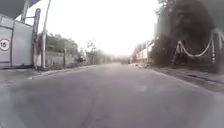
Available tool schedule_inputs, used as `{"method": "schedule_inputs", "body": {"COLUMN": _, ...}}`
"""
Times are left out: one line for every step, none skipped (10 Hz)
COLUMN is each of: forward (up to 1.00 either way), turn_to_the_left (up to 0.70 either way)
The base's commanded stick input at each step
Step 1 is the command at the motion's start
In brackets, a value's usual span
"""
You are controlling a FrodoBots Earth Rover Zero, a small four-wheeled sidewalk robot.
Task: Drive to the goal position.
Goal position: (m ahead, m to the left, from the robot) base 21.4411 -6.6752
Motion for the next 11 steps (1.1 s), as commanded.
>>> {"method": "schedule_inputs", "body": {"forward": 1.0, "turn_to_the_left": -0.4}}
{"method": "schedule_inputs", "body": {"forward": 1.0, "turn_to_the_left": -0.22}}
{"method": "schedule_inputs", "body": {"forward": 1.0, "turn_to_the_left": 0.0}}
{"method": "schedule_inputs", "body": {"forward": 1.0, "turn_to_the_left": 0.0}}
{"method": "schedule_inputs", "body": {"forward": 1.0, "turn_to_the_left": 0.0}}
{"method": "schedule_inputs", "body": {"forward": 1.0, "turn_to_the_left": 0.0}}
{"method": "schedule_inputs", "body": {"forward": 1.0, "turn_to_the_left": 0.0}}
{"method": "schedule_inputs", "body": {"forward": 1.0, "turn_to_the_left": 0.0}}
{"method": "schedule_inputs", "body": {"forward": 1.0, "turn_to_the_left": 0.0}}
{"method": "schedule_inputs", "body": {"forward": 1.0, "turn_to_the_left": 0.0}}
{"method": "schedule_inputs", "body": {"forward": 1.0, "turn_to_the_left": 0.0}}
